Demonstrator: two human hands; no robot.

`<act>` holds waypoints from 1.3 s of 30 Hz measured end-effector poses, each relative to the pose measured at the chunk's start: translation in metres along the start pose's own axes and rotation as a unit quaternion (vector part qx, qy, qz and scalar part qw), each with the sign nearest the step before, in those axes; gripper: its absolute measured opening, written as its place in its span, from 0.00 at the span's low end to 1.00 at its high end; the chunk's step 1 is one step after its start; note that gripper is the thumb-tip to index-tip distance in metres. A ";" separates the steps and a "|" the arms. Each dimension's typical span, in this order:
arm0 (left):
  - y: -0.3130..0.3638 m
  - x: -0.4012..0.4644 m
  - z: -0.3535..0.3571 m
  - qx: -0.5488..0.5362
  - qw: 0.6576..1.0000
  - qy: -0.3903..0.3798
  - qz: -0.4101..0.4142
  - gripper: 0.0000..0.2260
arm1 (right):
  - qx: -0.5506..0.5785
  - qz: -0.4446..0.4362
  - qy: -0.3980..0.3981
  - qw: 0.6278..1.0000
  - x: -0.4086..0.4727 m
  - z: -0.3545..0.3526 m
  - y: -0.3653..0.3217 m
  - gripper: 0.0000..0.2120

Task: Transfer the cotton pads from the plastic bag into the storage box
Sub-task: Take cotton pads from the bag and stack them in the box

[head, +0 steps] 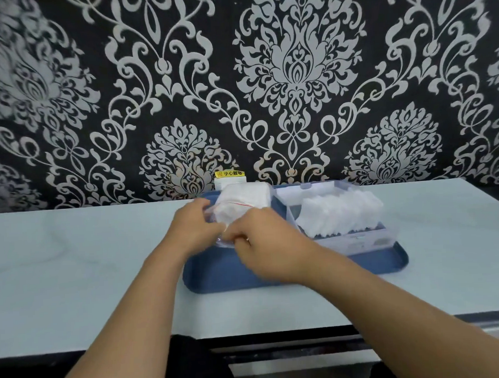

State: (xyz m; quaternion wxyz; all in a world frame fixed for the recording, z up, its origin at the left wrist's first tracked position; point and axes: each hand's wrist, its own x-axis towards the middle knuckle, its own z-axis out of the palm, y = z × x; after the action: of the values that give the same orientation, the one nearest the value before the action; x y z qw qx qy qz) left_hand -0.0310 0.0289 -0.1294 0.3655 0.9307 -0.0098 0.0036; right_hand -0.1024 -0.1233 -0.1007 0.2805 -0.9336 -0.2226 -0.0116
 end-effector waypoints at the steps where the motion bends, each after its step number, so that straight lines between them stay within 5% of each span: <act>1: 0.000 0.001 0.003 0.015 1.000 0.005 0.021 0.08 | -0.036 0.021 -0.025 0.999 0.006 0.010 0.005 0.11; 4: 0.009 0.001 0.008 -0.004 0.998 0.045 0.038 0.09 | -0.138 0.090 -0.034 0.986 0.018 0.013 0.025 0.11; 8: 0.022 -0.012 0.015 0.039 0.992 0.104 0.052 0.13 | -0.155 0.103 0.070 0.980 0.030 0.004 0.035 0.14; 13: 0.037 -0.022 0.019 0.052 0.986 0.142 0.073 0.13 | -0.171 0.093 0.108 0.975 0.035 0.006 0.044 0.26; 22: 0.042 -0.026 0.022 -0.001 0.989 0.137 0.061 0.08 | -0.180 0.088 0.120 0.972 0.038 0.000 0.041 0.19; 28: 0.041 -0.022 0.024 -0.031 0.991 0.127 0.039 0.07 | -0.125 0.112 0.115 0.979 0.039 0.001 0.046 0.09; 34: 0.033 -0.013 0.026 -0.063 0.988 0.132 0.046 0.10 | 0.016 0.051 0.096 0.994 0.032 -0.002 0.049 0.17; 39: 0.025 -0.008 0.018 -0.069 0.989 0.129 0.020 0.11 | 0.120 -0.005 0.124 0.985 0.010 -0.012 0.041 0.11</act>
State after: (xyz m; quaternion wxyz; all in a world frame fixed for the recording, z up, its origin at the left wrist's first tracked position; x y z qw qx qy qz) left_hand -0.0399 -0.0019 -0.1257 0.4273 0.8945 0.0188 0.1302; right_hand -0.0744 -0.1560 -0.1100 0.4162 -0.8833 -0.1904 -0.1015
